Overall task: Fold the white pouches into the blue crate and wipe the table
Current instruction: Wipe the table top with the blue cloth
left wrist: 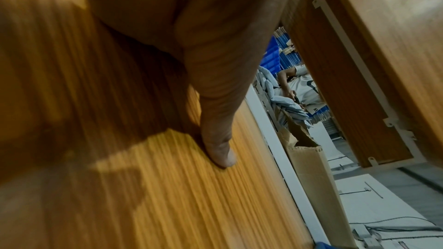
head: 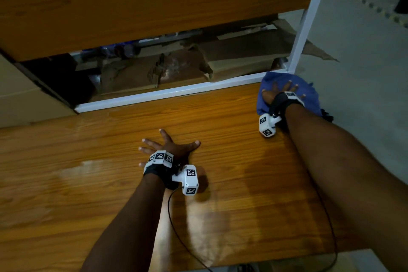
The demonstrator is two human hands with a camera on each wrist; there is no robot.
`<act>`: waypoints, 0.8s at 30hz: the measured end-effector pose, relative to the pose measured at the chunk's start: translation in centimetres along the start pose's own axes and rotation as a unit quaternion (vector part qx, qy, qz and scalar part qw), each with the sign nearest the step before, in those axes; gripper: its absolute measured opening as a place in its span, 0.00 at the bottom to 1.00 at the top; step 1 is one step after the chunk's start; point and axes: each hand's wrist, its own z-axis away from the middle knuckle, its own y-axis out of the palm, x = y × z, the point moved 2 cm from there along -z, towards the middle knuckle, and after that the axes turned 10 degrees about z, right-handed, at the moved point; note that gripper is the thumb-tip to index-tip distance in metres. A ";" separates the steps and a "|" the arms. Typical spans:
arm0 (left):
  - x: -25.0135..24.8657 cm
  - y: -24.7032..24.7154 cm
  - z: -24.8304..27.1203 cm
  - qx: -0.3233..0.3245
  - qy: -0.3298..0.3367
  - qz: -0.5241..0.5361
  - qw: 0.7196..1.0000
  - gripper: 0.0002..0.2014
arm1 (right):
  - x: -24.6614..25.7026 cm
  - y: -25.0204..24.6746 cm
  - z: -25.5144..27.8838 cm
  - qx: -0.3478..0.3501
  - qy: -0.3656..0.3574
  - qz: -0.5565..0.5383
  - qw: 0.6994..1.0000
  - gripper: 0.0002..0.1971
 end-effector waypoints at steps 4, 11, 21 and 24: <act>0.2 0.1 -0.5 0.003 -0.002 -0.001 1.000 0.76 | 4.2 0.1 1.7 -0.007 -0.015 -0.011 1.000 0.41; 0.3 -0.1 -0.8 0.009 -0.012 -0.012 1.000 0.74 | 12.3 2.4 5.8 -0.015 -0.140 0.018 0.990 0.37; 7.7 -4.0 -0.6 0.075 0.112 -0.081 0.988 0.61 | 16.7 7.1 13.5 0.011 -0.312 0.131 0.941 0.39; 12.6 -5.6 -0.6 0.046 0.113 -0.137 0.983 0.59 | 13.0 6.7 13.4 -0.006 -0.213 0.087 0.973 0.39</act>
